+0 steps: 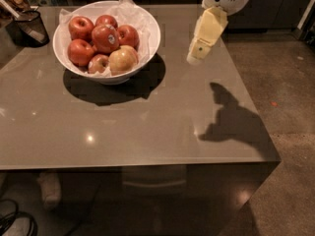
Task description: Pick apple from white bowl
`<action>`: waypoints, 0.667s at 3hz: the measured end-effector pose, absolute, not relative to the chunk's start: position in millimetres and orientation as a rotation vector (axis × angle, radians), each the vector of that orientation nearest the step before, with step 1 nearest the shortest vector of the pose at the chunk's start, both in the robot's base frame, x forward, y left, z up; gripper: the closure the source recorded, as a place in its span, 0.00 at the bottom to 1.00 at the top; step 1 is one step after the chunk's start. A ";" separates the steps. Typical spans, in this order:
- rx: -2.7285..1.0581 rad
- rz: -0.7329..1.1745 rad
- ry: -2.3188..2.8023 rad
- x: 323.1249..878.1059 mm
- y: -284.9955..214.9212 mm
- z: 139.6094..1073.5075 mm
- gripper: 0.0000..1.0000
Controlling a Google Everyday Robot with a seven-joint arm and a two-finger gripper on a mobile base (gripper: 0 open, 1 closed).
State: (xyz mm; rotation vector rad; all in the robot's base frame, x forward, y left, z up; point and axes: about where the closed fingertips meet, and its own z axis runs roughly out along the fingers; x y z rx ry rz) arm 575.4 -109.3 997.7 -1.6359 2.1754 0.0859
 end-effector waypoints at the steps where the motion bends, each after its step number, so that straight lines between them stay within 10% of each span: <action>1: -1.635 0.110 2.156 595.5 -85.1 1005.7 0.00; 2: -1.700 0.107 2.085 614.4 -48.9 1018.2 0.00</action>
Offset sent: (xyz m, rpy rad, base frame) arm 0.0545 0.0952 0.0379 -0.0048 -0.0173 0.1602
